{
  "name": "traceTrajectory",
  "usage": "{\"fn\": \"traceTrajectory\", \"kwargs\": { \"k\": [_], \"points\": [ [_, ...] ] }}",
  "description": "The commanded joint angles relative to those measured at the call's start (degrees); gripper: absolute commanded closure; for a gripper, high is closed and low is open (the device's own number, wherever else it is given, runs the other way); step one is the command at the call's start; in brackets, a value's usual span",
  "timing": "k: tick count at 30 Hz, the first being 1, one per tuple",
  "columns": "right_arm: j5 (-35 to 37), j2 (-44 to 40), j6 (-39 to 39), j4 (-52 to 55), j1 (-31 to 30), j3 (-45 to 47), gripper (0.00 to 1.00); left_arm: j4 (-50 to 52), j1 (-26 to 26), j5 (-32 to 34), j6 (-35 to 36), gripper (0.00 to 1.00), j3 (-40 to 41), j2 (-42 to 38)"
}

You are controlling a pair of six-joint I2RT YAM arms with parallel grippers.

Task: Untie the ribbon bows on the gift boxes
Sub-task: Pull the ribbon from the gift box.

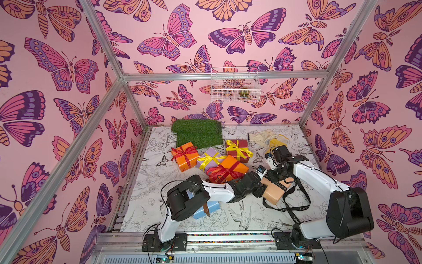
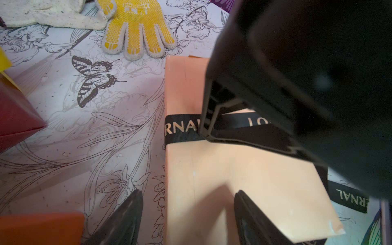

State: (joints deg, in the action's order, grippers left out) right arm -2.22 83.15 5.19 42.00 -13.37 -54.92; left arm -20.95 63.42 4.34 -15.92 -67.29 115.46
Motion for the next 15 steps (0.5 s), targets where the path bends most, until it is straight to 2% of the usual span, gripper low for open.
{"fn": "traceTrajectory", "kwargs": {
  "k": [1,15],
  "points": [
    [-1.3,2.1,0.8,2.5,-0.2,0.1,0.74,1.4,0.2,0.8,0.8,0.3,0.0,1.3],
    [-4.9,1.6,1.2,3.4,-1.2,-0.6,0.86,1.6,0.1,1.4,1.2,0.29,0.2,1.4]
  ]
}}
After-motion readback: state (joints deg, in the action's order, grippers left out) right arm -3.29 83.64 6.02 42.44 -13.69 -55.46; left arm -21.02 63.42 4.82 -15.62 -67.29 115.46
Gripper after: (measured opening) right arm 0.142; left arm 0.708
